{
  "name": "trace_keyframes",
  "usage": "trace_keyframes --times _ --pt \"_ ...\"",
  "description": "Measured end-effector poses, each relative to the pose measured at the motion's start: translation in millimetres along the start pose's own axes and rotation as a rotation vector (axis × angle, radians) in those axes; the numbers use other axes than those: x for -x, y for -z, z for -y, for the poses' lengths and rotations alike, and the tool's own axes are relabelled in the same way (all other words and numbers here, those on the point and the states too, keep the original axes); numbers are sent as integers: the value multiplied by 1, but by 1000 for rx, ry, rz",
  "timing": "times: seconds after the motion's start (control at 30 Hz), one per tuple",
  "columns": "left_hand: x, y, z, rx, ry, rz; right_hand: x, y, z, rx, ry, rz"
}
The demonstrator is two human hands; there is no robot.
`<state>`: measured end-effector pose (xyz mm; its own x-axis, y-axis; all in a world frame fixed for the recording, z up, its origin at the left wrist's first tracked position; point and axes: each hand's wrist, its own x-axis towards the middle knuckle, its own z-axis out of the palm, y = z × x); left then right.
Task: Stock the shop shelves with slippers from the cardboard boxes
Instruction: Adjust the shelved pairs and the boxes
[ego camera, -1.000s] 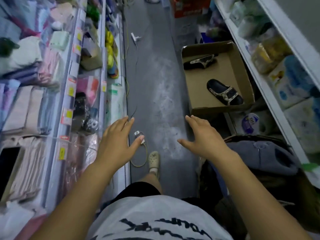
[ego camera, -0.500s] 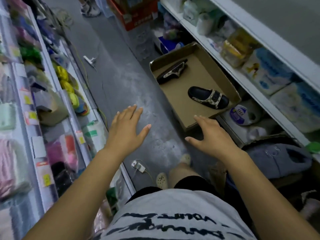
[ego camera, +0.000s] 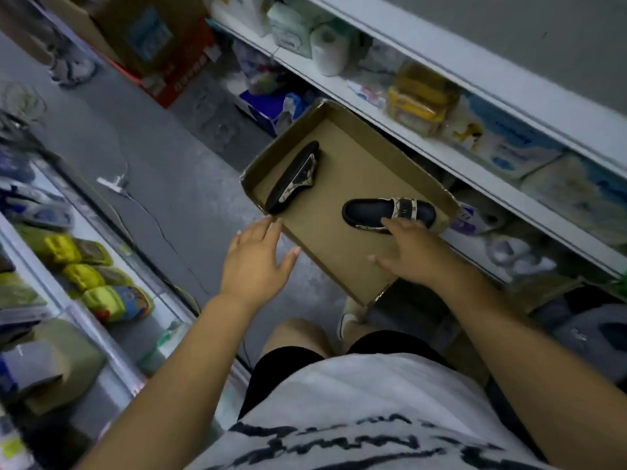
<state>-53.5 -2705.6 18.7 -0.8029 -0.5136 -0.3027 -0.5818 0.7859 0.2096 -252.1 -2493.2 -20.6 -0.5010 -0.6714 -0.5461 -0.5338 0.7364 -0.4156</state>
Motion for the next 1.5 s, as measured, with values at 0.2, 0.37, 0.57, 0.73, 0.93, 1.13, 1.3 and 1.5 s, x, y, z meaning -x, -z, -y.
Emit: trace_keyframes --times 0.2,0.37,0.57,0.73,0.93,1.13,1.3,1.5 --pt "-116 -23 11 95 74 177 -79 -16 -34 -33 -129 81" --pt "-222 -80 27 95 70 284 -140 -63 -71 -94 -306 105" --pt "-319 -149 57 182 182 312 -208 -118 -119 -431 -679 -119" --pt "-357 -186 84 439 285 277 -255 -134 -132 -765 -864 -390" --pt "-366 -207 115 489 357 385 -267 -145 -130 -886 -934 -487" --pt "-367 -211 129 505 286 444 -250 -164 -107 -1033 -855 -343" --pt "-364 -189 125 803 332 447 -243 -186 -72 -996 -780 -179" --pt "-357 -165 106 844 249 767 -243 -193 -35 -989 -793 -255"
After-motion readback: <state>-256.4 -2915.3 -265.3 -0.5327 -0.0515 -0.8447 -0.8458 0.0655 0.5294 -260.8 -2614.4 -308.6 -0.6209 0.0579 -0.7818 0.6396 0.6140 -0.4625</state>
